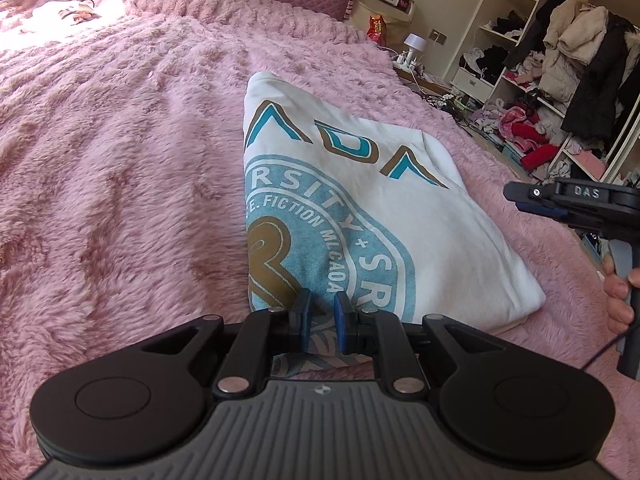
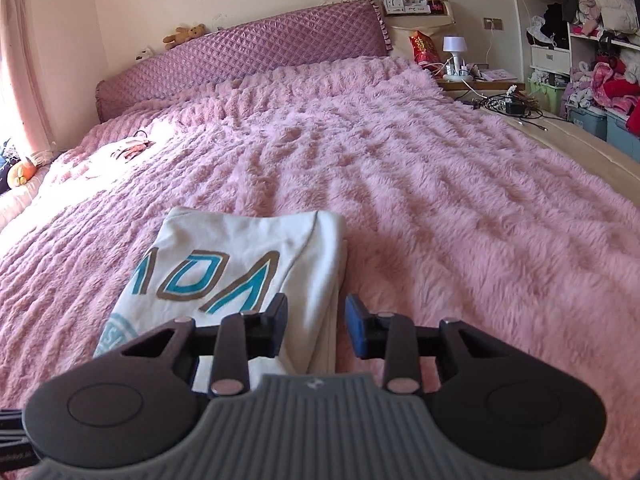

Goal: Fold small clothes

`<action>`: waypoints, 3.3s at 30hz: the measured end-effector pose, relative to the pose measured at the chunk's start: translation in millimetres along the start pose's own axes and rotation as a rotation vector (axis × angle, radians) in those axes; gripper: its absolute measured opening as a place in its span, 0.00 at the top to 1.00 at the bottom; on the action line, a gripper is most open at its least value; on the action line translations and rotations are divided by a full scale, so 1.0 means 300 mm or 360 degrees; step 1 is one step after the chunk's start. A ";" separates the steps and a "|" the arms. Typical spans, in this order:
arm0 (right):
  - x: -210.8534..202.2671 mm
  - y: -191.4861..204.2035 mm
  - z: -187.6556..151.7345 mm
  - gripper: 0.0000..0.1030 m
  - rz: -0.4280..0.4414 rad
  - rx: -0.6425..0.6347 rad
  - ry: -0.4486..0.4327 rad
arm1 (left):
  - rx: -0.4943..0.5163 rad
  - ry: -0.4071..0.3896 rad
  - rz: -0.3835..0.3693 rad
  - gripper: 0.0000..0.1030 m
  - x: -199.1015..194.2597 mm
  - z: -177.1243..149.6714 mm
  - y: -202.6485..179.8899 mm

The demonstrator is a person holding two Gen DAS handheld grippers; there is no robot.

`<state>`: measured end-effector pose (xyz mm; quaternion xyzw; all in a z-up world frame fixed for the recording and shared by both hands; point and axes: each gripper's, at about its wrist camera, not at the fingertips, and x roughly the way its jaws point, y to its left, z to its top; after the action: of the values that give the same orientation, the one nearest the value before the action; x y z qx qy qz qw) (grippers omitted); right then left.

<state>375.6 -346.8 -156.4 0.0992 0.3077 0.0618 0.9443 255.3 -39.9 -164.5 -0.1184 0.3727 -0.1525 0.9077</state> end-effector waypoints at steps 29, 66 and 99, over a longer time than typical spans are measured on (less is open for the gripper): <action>-0.184 -0.002 -0.273 0.77 -0.0112 0.0237 0.0126 | -0.0138 0.0097 -0.0030 0.82 -0.020 0.038 0.036; -0.086 0.107 -0.270 0.66 0.0115 0.0053 0.0136 | 0.0004 0.0037 -0.0209 0.67 0.005 0.077 -0.043; 0.343 -0.296 -0.092 0.29 0.0877 0.0903 0.0325 | -0.0984 0.0160 -0.0850 0.50 0.393 0.237 0.434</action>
<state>446.7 -410.9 -256.8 0.4278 0.3666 0.2346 0.7922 410.2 44.8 -233.3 -0.4707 0.4009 -0.2691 0.7385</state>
